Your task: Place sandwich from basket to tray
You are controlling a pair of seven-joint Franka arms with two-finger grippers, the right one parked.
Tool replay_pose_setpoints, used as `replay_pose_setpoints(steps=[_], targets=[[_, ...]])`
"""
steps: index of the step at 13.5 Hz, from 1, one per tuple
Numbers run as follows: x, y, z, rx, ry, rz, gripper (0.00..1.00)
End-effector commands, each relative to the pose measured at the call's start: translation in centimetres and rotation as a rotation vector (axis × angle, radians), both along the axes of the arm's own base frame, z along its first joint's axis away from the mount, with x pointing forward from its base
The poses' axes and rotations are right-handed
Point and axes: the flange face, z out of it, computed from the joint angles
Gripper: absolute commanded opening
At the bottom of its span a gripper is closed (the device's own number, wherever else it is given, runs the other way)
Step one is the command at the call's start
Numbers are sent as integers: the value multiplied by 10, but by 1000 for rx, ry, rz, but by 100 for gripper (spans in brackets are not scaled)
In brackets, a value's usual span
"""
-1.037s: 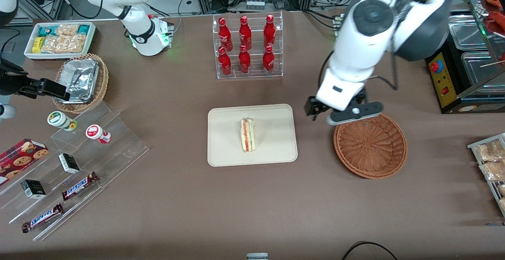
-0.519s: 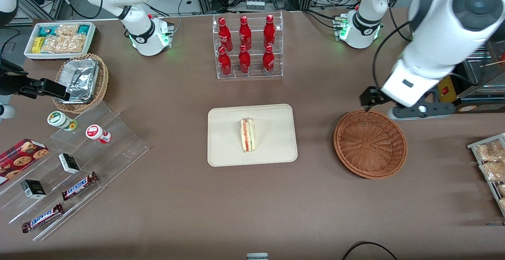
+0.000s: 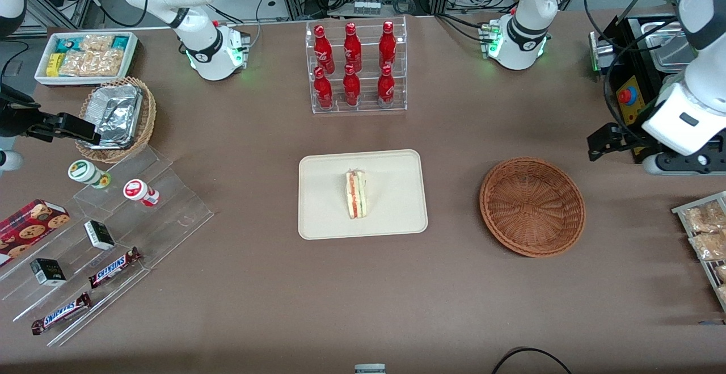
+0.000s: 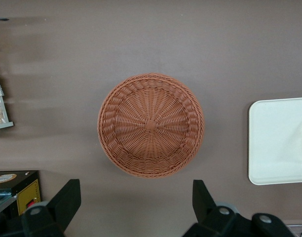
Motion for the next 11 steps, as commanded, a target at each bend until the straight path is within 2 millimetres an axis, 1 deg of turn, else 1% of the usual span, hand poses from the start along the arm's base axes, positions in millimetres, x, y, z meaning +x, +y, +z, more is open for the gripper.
replay_pose_setpoints(steps=[1, 2, 3, 4, 5, 9, 11], targets=[[-4, -3, 8, -14, -5, -24, 100], [-8, -2, 12, -3, -11, -27, 100], [-15, 1, 9, 3, -5, -25, 100], [-21, 7, 12, 4, -10, -15, 100], [-23, 14, 13, 4, -6, -18, 100], [-21, 15, 14, 4, -5, 5, 100], [-27, 17, 12, 8, 27, 11, 100]])
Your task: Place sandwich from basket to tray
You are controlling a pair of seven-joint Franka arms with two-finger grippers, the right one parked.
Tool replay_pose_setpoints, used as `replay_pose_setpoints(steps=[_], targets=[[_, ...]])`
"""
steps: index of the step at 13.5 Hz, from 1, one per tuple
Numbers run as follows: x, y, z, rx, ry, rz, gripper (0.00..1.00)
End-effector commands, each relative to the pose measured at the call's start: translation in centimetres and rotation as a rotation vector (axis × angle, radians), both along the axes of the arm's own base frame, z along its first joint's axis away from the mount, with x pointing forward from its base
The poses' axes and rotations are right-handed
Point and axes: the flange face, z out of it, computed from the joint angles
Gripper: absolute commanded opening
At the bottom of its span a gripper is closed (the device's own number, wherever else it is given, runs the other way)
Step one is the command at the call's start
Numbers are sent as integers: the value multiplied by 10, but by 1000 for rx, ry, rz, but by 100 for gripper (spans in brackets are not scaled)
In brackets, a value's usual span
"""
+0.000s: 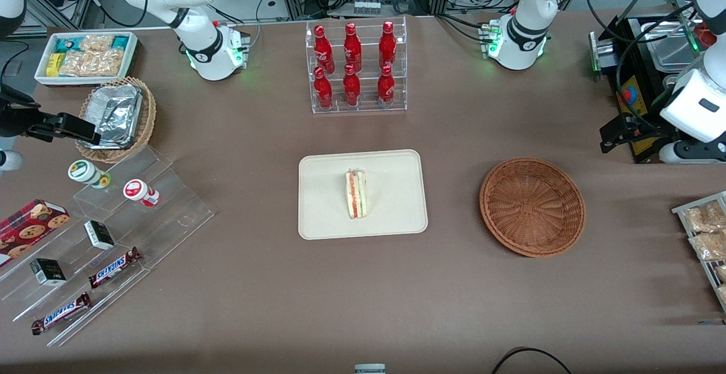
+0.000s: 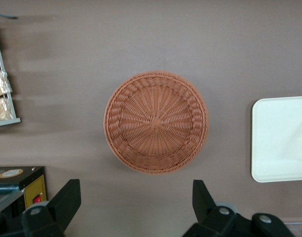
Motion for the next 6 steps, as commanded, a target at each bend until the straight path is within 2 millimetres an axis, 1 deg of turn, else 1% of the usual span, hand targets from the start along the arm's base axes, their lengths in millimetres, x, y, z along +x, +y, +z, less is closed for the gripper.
replay_pose_setpoints(steps=[1, 4, 6], targets=[[-14, 4, 5, 5, 14, 4, 100], [-15, 5, 12, 3, 12, 6, 100], [-17, 16, 18, -4, 22, 14, 100]])
